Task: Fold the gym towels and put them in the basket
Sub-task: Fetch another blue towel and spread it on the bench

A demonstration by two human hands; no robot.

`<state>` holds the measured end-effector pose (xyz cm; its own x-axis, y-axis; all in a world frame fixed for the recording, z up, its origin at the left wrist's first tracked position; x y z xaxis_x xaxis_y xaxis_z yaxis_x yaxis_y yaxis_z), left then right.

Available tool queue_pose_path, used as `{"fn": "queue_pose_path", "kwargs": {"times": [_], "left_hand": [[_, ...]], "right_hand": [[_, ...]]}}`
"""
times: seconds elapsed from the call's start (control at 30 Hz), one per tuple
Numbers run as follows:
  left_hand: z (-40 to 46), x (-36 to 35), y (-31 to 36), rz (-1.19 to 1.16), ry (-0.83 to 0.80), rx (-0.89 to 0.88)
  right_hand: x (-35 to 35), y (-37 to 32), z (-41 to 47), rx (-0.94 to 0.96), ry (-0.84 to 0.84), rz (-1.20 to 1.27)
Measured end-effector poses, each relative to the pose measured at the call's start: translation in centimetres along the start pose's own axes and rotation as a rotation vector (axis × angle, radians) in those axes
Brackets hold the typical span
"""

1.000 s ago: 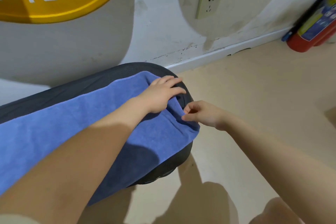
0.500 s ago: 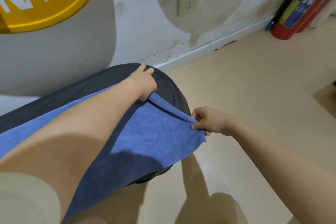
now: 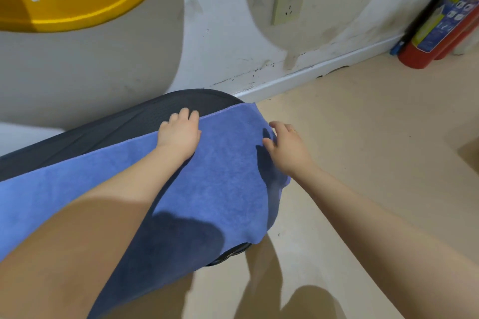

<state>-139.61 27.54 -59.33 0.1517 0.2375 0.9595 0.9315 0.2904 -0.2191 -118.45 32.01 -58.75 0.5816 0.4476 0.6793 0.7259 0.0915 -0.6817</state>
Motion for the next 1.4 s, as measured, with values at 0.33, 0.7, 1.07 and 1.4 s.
{"fn": "queue_pose_path", "kwargs": {"times": [0.33, 0.7, 1.07, 1.4], "left_hand": [[-4.3, -4.4, -11.3, -0.101, 0.045, 0.129], [-6.1, -6.9, -19.9, 0.03, 0.002, 0.319], [-7.5, -7.0, -20.8, 0.016, 0.0, 0.182], [-10.0, -7.0, -22.3, -0.327, 0.201, 0.375]], "right_hand": [[-8.6, -11.1, 4.1, 0.37, -0.168, -0.504], [-10.2, -14.4, 7.1, 0.219, -0.164, -0.714], [-11.0, -14.6, 7.6, 0.252, -0.206, -0.717], [-13.9, -19.8, 5.0, 0.44, -0.029, -0.675]]}}
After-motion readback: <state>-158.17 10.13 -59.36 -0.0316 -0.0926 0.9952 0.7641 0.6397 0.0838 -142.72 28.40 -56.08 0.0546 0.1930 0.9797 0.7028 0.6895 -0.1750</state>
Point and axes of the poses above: each hand's wrist, its own z-axis towards the middle knuckle, its own x-axis out of the back of the hand, y = z × x, the point moved 5 cm from there along z, towards the middle knuckle, and after that the axes turned 12 degrees about z, right-handed, at the moved point
